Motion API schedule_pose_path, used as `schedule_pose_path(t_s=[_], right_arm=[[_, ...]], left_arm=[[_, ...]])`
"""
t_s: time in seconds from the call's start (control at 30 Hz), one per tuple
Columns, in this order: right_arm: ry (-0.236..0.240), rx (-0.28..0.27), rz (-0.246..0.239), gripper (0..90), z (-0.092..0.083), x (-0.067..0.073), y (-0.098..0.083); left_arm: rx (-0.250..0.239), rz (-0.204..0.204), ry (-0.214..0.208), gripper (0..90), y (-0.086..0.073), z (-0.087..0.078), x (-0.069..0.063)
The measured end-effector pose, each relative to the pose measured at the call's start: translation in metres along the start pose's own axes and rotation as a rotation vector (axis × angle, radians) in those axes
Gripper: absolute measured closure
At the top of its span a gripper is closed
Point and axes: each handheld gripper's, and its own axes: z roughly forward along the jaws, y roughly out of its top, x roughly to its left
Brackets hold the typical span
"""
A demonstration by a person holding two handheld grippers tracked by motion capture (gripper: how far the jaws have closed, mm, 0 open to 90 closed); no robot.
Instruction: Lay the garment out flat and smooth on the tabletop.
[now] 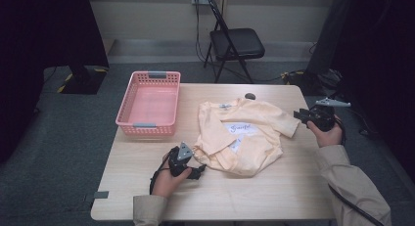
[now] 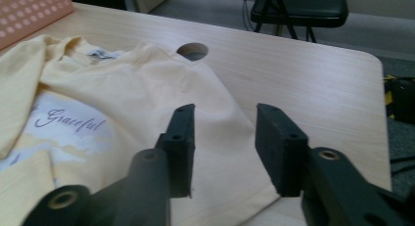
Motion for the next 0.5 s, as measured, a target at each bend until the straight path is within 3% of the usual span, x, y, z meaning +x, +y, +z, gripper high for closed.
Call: schedule_pose_path(t_s=[0.2, 0.27, 0.5], right_arm=[[0.093, 0.004, -0.031, 34.8, 0.001, 0.021, -0.010], [0.134, 0.004, -0.021, 30.7, 0.002, 0.029, -0.016], [0.189, 0.047, -0.054, 22.6, 0.006, 0.052, -0.042]], left_arm=[[0.000, 0.000, 0.000, 14.6, 0.000, 0.000, 0.000], [0.000, 0.000, 0.000, 14.6, 0.000, 0.000, 0.000], [0.000, 0.000, 0.000, 14.6, 0.000, 0.000, 0.000]])
